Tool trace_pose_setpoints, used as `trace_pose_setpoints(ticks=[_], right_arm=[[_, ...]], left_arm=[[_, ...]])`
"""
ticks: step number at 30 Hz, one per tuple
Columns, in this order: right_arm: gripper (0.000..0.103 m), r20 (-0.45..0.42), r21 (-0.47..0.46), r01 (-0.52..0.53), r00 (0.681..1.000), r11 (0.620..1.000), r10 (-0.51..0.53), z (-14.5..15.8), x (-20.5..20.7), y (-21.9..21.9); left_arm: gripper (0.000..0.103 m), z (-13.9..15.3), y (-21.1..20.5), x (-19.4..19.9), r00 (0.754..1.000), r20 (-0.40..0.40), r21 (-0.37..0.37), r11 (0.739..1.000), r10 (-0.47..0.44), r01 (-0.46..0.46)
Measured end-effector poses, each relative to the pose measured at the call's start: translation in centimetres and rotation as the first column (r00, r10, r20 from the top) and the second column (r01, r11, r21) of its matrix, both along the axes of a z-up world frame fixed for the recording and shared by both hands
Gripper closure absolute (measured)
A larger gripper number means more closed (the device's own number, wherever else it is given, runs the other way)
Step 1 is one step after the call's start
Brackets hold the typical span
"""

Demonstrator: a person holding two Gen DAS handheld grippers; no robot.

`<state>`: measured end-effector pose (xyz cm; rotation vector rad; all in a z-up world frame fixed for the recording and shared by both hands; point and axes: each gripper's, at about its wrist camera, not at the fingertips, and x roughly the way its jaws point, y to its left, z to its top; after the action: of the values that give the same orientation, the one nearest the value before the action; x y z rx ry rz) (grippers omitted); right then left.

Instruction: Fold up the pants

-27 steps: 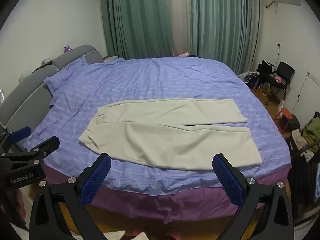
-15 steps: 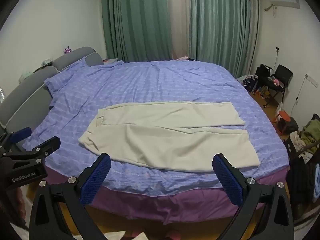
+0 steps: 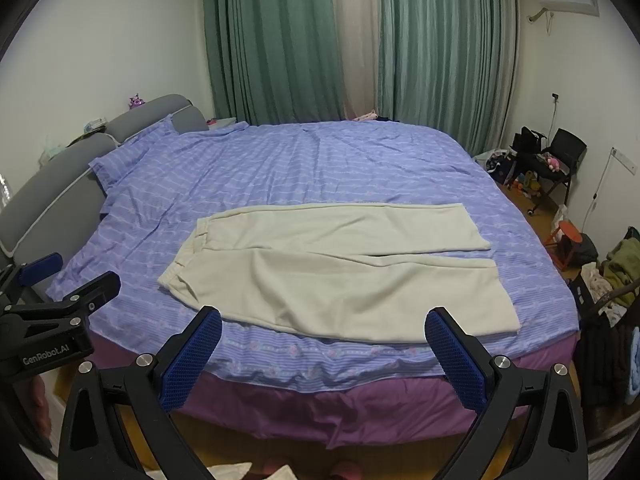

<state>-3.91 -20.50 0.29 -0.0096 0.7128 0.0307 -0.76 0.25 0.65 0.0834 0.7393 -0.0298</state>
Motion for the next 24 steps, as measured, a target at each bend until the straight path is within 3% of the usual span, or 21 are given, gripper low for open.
trace_pose_setpoints(ticks=[24], right_arm=[[0.001, 0.006, 0.008, -0.005, 1.000, 1.000, 0.005, 0.2, 0.5, -1.0]], left_arm=[[0.000, 0.4, -1.7, 0.9, 1.000, 0.003, -0.008, 1.000, -0.006, 0.006]])
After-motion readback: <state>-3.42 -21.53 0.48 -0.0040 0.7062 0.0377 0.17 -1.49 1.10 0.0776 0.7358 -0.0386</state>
